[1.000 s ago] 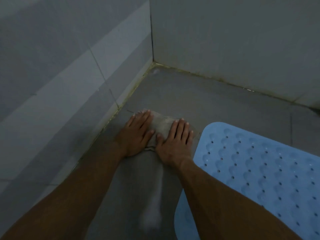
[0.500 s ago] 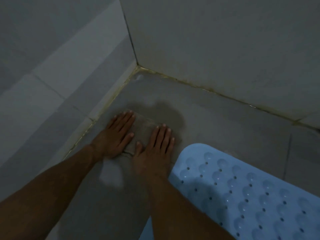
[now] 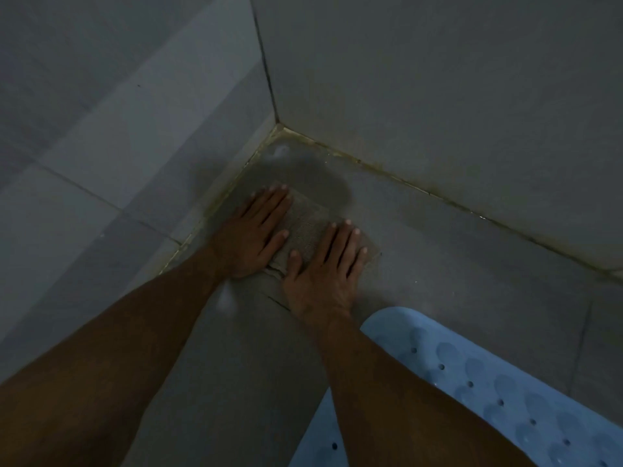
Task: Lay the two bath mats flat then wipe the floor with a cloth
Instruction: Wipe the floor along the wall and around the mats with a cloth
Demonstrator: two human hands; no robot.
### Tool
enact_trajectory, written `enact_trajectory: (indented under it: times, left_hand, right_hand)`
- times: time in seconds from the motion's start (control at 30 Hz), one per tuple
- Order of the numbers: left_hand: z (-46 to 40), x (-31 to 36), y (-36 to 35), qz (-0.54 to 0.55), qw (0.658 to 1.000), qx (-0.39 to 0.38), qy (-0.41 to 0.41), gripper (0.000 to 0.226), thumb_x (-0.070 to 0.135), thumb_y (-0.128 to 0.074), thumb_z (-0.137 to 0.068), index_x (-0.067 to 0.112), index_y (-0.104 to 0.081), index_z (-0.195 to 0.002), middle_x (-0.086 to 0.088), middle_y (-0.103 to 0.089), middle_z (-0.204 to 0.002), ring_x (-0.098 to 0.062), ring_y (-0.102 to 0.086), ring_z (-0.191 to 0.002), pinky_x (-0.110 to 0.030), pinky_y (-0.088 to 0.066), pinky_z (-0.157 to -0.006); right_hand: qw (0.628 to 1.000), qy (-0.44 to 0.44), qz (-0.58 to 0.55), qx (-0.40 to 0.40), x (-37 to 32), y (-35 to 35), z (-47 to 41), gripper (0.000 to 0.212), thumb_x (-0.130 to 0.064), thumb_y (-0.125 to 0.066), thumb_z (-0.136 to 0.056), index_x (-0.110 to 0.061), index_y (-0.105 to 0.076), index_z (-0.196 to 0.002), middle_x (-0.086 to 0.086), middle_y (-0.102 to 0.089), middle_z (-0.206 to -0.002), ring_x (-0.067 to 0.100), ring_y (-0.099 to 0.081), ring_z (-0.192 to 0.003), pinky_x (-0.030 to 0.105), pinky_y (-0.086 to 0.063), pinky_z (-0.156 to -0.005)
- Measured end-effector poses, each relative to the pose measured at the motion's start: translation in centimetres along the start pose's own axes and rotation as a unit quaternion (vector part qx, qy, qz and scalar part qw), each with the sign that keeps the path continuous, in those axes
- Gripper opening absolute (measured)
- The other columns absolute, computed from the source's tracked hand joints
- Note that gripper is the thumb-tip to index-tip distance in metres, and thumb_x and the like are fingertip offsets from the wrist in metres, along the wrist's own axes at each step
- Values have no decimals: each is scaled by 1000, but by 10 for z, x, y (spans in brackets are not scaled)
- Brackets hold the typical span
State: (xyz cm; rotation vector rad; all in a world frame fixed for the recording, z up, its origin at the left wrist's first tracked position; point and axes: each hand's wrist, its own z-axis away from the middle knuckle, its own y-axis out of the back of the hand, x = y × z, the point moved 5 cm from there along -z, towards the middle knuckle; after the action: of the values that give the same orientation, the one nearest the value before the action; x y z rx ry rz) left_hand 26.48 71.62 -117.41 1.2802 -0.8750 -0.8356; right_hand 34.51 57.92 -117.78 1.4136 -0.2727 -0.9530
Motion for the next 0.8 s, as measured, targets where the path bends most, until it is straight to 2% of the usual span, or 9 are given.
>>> enact_trajectory:
  times: [0.2,0.33,0.4,0.5,0.63,0.8]
  left_hand:
    - [-1,6,2,-12,999,-38,22,70,53,-4,-97,16,1,-156,-4,5,-164,-17,9,-150,-40,0,-123]
    - [-4,24,2,-25,997,-38,56,77,54,0,-94,8,-1,-156,-10,3,-163,-24,4,-151,-42,-1,-123]
    - [-13,47,-2,-6,997,-29,72,80,56,0,-93,7,-4,-156,-12,1,-163,-26,1,-151,-46,-5,-123]
    - [-34,96,-5,19,997,-24,71,82,58,3,-91,9,-3,-156,-10,2,-164,-26,2,-151,-44,0,-123]
    - [-64,161,-7,9,999,2,45,88,61,11,-90,4,-11,-155,-15,-7,-163,-30,-5,-151,-45,-2,-122]
    - [-81,236,-13,0,1000,11,18,81,52,0,-93,0,-18,-153,-20,-14,-160,-33,-11,-150,-48,-7,-122]
  right_hand:
    - [999,35,10,-11,7,6,-6,82,-55,-22,-99,-4,6,-156,16,16,-164,31,19,-150,47,16,-119]
    - [997,72,12,-33,29,21,-22,76,-54,-17,-101,-9,11,-156,10,21,-163,26,24,-149,41,20,-119]
    - [996,75,10,-37,53,30,-29,76,-54,-17,-101,-11,13,-156,7,22,-163,24,24,-149,40,19,-119]
    - [997,67,16,-22,101,47,-34,77,-56,-19,-100,-12,9,-157,6,18,-165,23,20,-150,40,13,-121]
    - [998,55,16,6,168,77,-27,77,-57,-20,-100,-12,3,-158,5,11,-166,21,14,-152,39,10,-123]
    - [999,39,14,12,237,103,-4,77,-58,-22,-100,-13,2,-158,3,9,-166,18,12,-152,38,11,-123]
